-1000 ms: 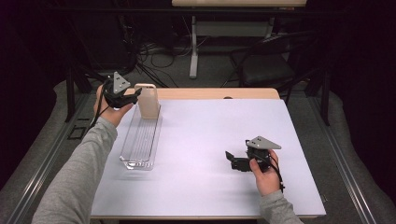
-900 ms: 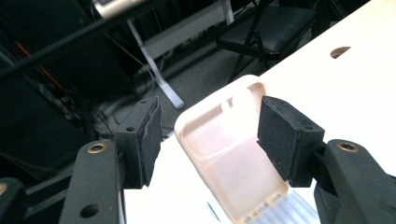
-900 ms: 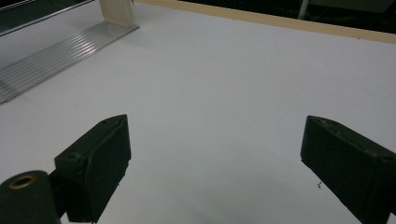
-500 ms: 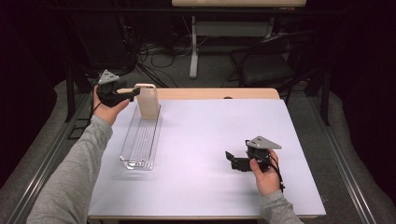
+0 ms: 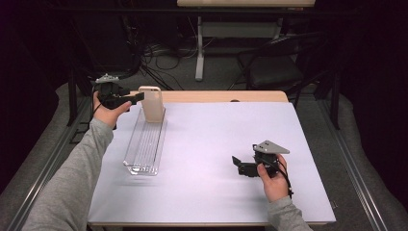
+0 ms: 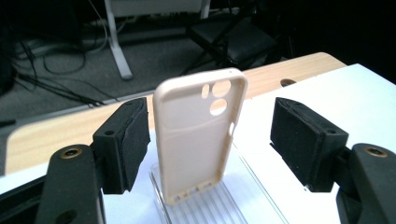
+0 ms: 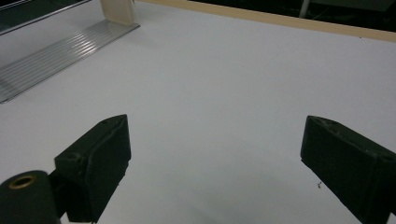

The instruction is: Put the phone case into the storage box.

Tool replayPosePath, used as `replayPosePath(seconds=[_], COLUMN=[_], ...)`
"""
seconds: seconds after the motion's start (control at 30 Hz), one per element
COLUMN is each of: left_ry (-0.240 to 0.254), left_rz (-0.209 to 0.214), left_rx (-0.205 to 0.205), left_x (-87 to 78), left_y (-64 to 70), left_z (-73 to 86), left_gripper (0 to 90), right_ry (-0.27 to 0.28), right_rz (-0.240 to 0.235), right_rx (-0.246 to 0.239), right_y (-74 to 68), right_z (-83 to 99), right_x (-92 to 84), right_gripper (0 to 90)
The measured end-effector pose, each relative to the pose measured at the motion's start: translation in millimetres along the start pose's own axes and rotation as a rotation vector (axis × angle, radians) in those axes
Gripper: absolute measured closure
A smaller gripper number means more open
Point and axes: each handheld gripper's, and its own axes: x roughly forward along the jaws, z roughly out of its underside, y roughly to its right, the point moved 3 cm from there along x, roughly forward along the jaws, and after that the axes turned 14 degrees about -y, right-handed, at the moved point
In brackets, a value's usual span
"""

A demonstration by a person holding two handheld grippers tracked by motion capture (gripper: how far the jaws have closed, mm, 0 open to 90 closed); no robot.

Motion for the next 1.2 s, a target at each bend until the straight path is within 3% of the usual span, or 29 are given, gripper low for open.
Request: replayPosePath(seconds=[0.6, 0.87, 1.2], left_ry=[-0.037, -0.041, -0.025], left_rz=[0.008, 0.051, 0.075], left_rx=[-0.045, -0.071, -0.039], left_x=[-10.8, -15.9, -26.2], left_y=[0.5, 6.0, 17.2], left_z=[4.4, 4.7, 4.2], left_gripper=[24.0, 19.1, 15.7], right_ry=[-0.006, -0.004, 0.000], right_rz=[0.003, 0.003, 0.002], right_rx=[0.000, -0.001, -0.001], right_y=[0.7, 0.6, 0.3], right_z=[0.4, 0.3, -0.2], right_x=[0.4, 0.0, -0.8], right_gripper=[8.3, 8.3, 8.3])
